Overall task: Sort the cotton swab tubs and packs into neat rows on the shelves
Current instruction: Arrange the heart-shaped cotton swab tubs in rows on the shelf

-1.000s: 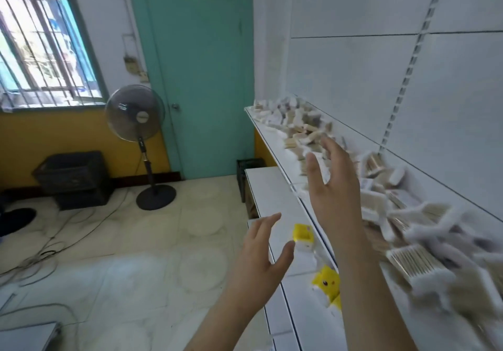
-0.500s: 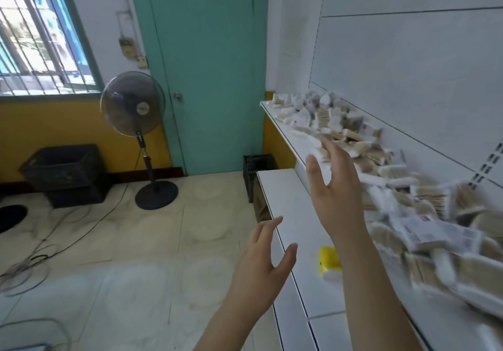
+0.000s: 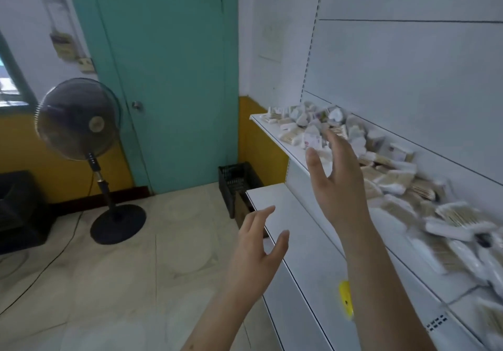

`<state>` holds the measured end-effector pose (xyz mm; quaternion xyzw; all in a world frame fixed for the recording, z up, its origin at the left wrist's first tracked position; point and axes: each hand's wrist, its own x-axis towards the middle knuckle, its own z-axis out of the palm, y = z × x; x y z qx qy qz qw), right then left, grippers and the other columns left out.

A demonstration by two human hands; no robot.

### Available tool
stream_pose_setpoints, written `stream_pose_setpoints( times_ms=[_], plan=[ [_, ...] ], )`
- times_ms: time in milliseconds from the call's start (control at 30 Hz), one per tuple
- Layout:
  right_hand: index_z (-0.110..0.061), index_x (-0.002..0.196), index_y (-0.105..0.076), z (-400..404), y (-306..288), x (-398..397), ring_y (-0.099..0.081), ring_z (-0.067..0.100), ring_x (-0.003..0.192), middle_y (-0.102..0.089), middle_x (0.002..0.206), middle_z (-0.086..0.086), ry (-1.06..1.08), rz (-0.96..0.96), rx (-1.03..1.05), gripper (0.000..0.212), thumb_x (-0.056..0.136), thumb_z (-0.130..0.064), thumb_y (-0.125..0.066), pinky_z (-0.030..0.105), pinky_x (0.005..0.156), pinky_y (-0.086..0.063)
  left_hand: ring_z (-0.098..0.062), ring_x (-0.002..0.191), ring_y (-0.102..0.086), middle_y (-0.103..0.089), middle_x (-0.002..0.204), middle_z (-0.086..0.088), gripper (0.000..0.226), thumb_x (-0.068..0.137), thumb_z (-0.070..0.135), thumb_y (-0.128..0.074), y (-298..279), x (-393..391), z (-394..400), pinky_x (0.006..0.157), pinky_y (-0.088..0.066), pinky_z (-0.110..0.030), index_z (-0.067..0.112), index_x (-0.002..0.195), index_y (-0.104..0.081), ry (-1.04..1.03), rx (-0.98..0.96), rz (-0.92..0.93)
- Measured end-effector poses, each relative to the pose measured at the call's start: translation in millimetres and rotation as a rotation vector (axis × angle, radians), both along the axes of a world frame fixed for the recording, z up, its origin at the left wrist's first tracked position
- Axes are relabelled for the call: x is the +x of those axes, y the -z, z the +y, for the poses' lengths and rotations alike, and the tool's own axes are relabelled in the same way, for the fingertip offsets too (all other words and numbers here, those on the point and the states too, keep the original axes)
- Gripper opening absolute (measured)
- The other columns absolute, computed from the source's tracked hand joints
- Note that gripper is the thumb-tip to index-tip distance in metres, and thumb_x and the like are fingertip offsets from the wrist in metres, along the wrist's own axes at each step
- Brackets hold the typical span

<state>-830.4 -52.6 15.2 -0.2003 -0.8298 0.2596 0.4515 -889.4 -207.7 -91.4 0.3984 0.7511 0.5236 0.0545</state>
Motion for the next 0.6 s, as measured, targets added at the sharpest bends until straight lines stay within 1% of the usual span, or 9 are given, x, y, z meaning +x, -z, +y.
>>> stream_pose_setpoints(
  times_ms=[100, 167, 233, 267, 367, 400, 433, 533, 600],
  plan=[
    [-0.025, 0.148, -0.038, 16, 6, -39, -0.035, 0.012, 0.141, -0.041, 0.151, -0.007, 0.014, -0.01, -0.023, 0.053, 0.102, -0.051, -0.043, 0.042, 0.113, -0.037, 0.004, 0.129, -0.042, -0.045, 0.137, 0.02, 0.056, 0.094, 0.058, -0.048, 10, -40, 18, 0.106, -0.042, -0.023, 0.035, 0.144, -0.043, 0.017, 0.004, -0.006],
    [-0.025, 0.148, -0.038, 30, 10, -66, -0.034, 0.01, 0.141, -0.041, 0.151, -0.007, 0.015, -0.009, -0.038, 0.053, 0.102, -0.051, -0.044, 0.043, 0.113, -0.037, 0.008, 0.128, -0.04, -0.045, 0.138, 0.021, 0.059, 0.092, 0.061, -0.047, 15, -68, 32, 0.102, -0.04, -0.013, 0.035, 0.144, -0.043, 0.009, -0.002, 0.001],
    [-0.026, 0.148, -0.038, 48, 14, -96, -0.035, 0.01, 0.14, -0.041, 0.151, -0.007, 0.017, -0.003, -0.045, 0.053, 0.101, -0.051, -0.045, 0.044, 0.113, -0.038, 0.011, 0.125, -0.041, -0.045, 0.138, 0.02, 0.056, 0.094, 0.056, -0.05, 19, -100, 51, 0.091, -0.037, -0.002, 0.034, 0.145, -0.043, 0.009, -0.008, -0.011],
    [-0.026, 0.148, -0.037, 60, 17, -112, -0.035, 0.01, 0.14, -0.041, 0.152, -0.007, 0.021, 0.002, -0.044, 0.054, 0.101, -0.052, -0.044, 0.044, 0.113, -0.037, 0.009, 0.124, -0.042, -0.045, 0.138, 0.019, 0.054, 0.095, 0.054, -0.051, 19, -117, 62, 0.09, -0.038, -0.001, 0.034, 0.144, -0.043, 0.017, -0.007, -0.016],
    [-0.026, 0.148, -0.037, 101, 23, -157, -0.036, 0.011, 0.139, -0.042, 0.151, -0.006, 0.059, 0.033, -0.066, 0.057, 0.099, -0.055, -0.042, 0.044, 0.113, -0.037, 0.001, 0.122, -0.047, -0.047, 0.132, 0.02, 0.048, 0.095, 0.053, -0.052, 19, -171, 104, 0.098, -0.043, -0.015, 0.037, 0.14, -0.044, 0.032, -0.014, 0.017],
    [-0.026, 0.148, -0.038, 117, 25, -171, -0.037, 0.011, 0.138, -0.042, 0.15, -0.005, 0.075, 0.04, -0.078, 0.057, 0.099, -0.056, -0.042, 0.044, 0.113, -0.037, 0.001, 0.121, -0.048, -0.047, 0.13, 0.02, 0.046, 0.096, 0.052, -0.052, 17, -189, 121, 0.1, -0.043, -0.017, 0.038, 0.139, -0.043, 0.039, -0.019, 0.025],
    [-0.026, 0.148, -0.039, 133, 24, -185, -0.038, 0.011, 0.137, -0.043, 0.15, -0.005, 0.09, 0.043, -0.091, 0.057, 0.099, -0.056, -0.042, 0.045, 0.112, -0.038, 0.003, 0.121, -0.048, -0.045, 0.129, 0.023, 0.047, 0.096, 0.051, -0.053, 13, -206, 138, 0.099, -0.042, -0.014, 0.04, 0.14, -0.042, 0.052, -0.027, 0.037],
    [-0.028, 0.147, -0.039, 182, 15, -224, -0.04, 0.014, 0.138, -0.043, 0.15, -0.004, 0.131, 0.051, -0.104, 0.056, 0.099, -0.057, -0.042, 0.047, 0.111, -0.038, 0.018, 0.12, -0.039, -0.036, 0.124, 0.038, 0.047, 0.097, 0.053, -0.051, -3, -253, 186, 0.092, -0.035, -0.001, 0.044, 0.141, -0.038, 0.115, -0.056, 0.074],
    [-0.028, 0.146, -0.04, 212, 7, -248, -0.044, 0.015, 0.133, -0.044, 0.147, -0.004, 0.16, 0.069, -0.106, 0.055, 0.099, -0.056, -0.042, 0.046, 0.109, -0.041, 0.019, 0.118, -0.04, -0.036, 0.123, 0.038, 0.046, 0.095, 0.055, -0.05, -13, -283, 214, 0.088, -0.035, 0.001, 0.044, 0.139, -0.039, 0.149, -0.041, 0.079]
  ],
)
